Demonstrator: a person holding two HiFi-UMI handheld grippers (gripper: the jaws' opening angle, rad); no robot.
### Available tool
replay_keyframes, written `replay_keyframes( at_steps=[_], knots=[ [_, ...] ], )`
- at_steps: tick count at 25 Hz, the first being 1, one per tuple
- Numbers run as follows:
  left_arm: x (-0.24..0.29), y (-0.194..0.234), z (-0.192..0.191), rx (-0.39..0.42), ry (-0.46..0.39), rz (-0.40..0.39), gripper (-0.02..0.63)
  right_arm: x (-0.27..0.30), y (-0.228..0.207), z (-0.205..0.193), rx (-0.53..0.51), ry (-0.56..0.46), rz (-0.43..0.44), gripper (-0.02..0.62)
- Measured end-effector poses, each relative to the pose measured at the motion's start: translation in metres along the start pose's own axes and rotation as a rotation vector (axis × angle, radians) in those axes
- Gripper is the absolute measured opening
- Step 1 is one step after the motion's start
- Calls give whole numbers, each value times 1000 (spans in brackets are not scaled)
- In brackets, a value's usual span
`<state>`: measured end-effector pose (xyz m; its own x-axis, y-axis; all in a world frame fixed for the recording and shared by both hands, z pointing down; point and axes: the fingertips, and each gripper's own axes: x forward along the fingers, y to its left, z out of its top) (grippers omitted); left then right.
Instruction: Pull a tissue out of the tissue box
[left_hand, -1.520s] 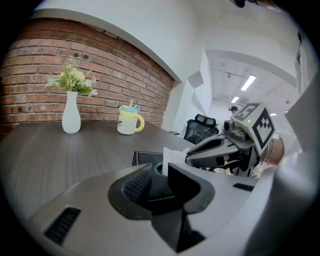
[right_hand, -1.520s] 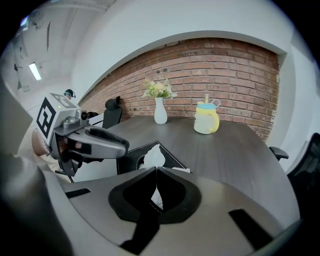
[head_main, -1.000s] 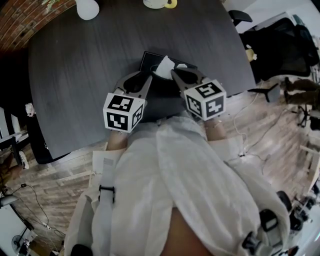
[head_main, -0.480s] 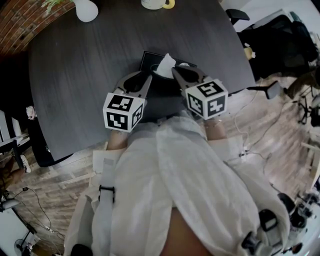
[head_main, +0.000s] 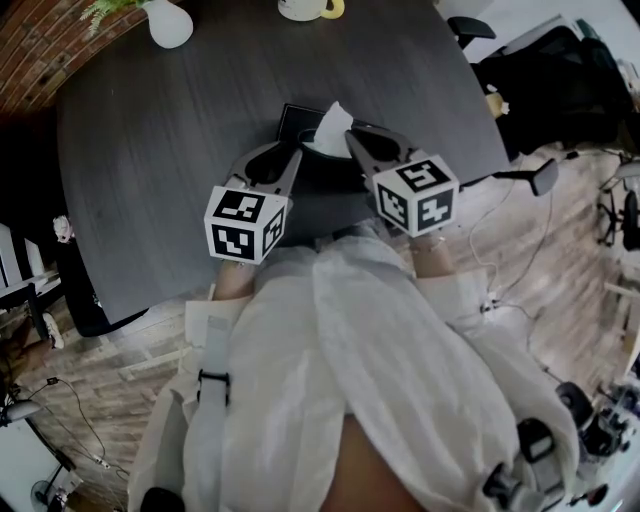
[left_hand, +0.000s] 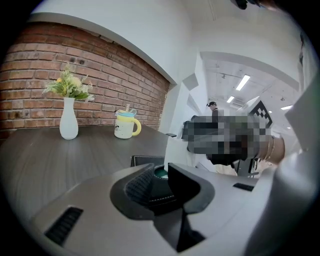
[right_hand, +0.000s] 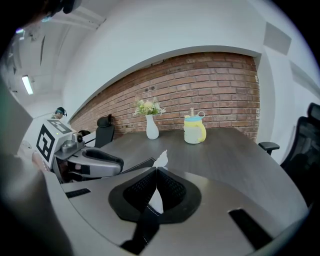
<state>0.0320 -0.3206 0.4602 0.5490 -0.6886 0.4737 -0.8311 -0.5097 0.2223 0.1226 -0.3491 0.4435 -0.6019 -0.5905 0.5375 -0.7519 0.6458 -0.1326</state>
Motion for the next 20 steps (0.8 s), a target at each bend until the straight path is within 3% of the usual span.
replay_keyframes(
  at_steps=[20],
  knots=[
    [-1,-4,3,4,-8,15,81,-3,-4,12,-16,-35,4,8]
  ],
)
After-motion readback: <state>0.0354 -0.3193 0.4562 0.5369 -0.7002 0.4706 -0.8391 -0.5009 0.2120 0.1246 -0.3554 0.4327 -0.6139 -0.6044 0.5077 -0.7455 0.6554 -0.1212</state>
